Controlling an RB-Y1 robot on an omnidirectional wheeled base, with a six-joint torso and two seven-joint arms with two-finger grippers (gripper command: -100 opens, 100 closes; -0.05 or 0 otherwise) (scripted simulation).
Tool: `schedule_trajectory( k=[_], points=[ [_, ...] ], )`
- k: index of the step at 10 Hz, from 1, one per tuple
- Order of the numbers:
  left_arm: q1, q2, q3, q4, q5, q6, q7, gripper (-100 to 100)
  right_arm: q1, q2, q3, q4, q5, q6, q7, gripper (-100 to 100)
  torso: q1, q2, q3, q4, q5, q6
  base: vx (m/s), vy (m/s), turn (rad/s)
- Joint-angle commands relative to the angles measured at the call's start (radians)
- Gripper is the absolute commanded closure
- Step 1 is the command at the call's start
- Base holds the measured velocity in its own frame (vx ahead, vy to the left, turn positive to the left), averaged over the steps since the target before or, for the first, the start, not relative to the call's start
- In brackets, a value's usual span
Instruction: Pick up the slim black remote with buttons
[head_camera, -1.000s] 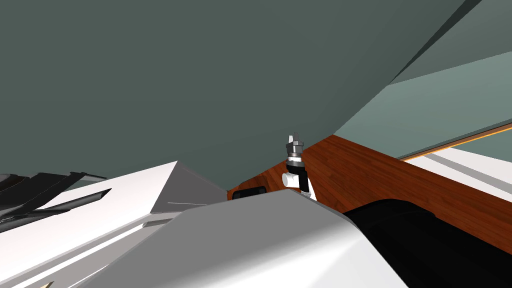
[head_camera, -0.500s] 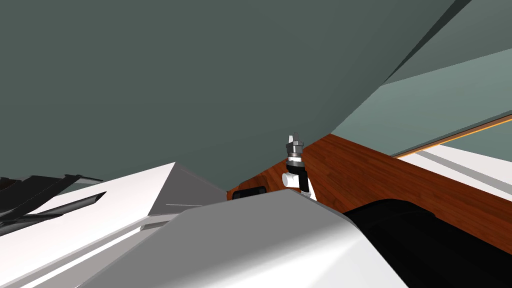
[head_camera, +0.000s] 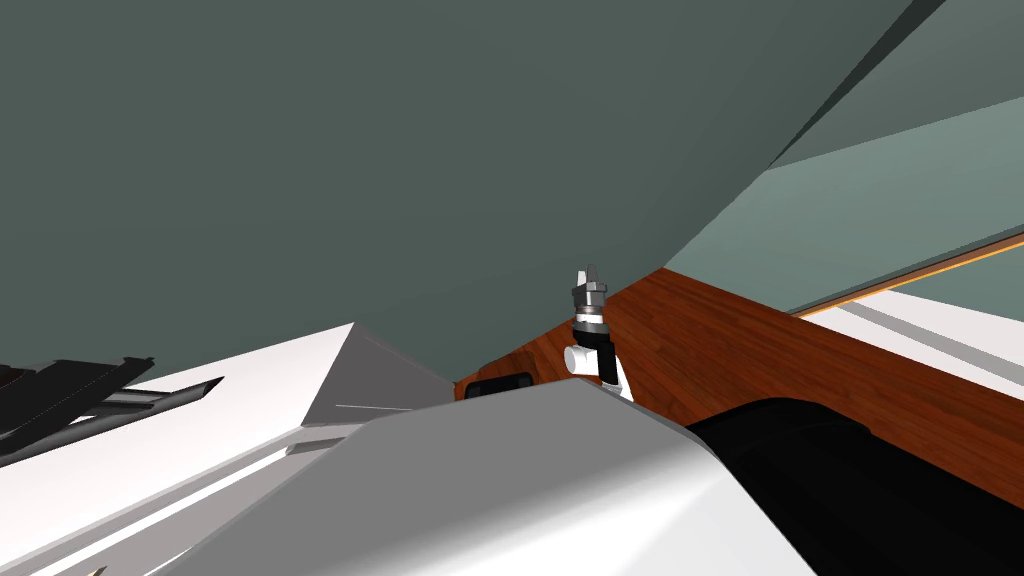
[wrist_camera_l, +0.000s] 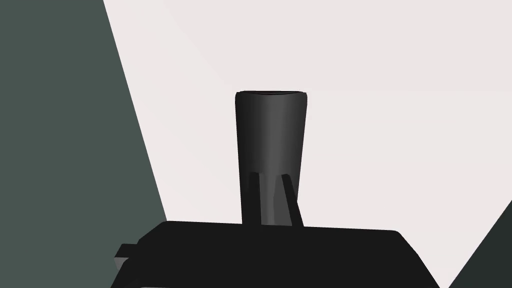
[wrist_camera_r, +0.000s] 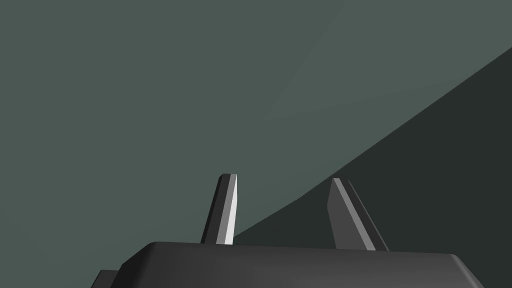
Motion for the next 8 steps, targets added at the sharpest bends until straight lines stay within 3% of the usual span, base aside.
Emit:
schedule_trajectory(
  k=[1, 3, 4, 5, 7, 8],
  points=[
    [0.0, 0.0, 0.0, 0.0, 0.0, 0.0, 0.0, 100, 0.0, 0.0, 0.0, 0.0, 0.0, 0.0, 0.0, 0, 0.0, 0.0, 0.0, 0.0, 0.0, 0.0, 0.0, 0.0, 0.0],
    [0.0, 0.0, 0.0, 0.0, 0.0, 0.0, 0.001, 100, 0.0, 0.0, 0.0, 0.0, 0.0, 0.0, 0.0, 0, 0.001, -0.001, 0.0, 0.0, 0.0, 0.0, 0.0, 0.0, 0.0],
    [0.0, 0.0, 0.0, 0.0, 0.0, 0.0, 0.001, 0, 0.0, 0.0, 0.0, 0.0, 0.0, 0.0, 0.0, 0, 0.001, -0.001, 0.0, 0.0, 0.0, 0.0, 0.0, 0.0, 0.0],
    [-0.05, -0.028, -0.032, 0.041, -0.05, 0.014, -0.025, 100, 0.0, 0.0, 0.0, 0.0, 0.0, 0.0, 0.0, 0, 0.001, -0.001, 0.0, 0.0, 0.0, 0.0, 0.016, -0.002, 0.09],
    [-0.091, -0.028, -0.032, 0.041, -0.059, 0.014, -0.025, 100, 0.0, 0.0, 0.0, 0.0, 0.0, 0.0, 0.0, 0, 0.005, 0.001, 0.0, -0.001, 0.004, -0.004, 0.013, -0.011, 0.066],
    [-0.126, -0.054, -0.066, 0.085, -0.105, 0.029, -0.054, 100, 0.0, 0.0, 0.0, 0.0, 0.0, 0.0, 0.0, 0, 0.005, 0.002, 0.0, -0.001, 0.004, -0.003, 0.009, -0.002, 0.094]
  ],
)
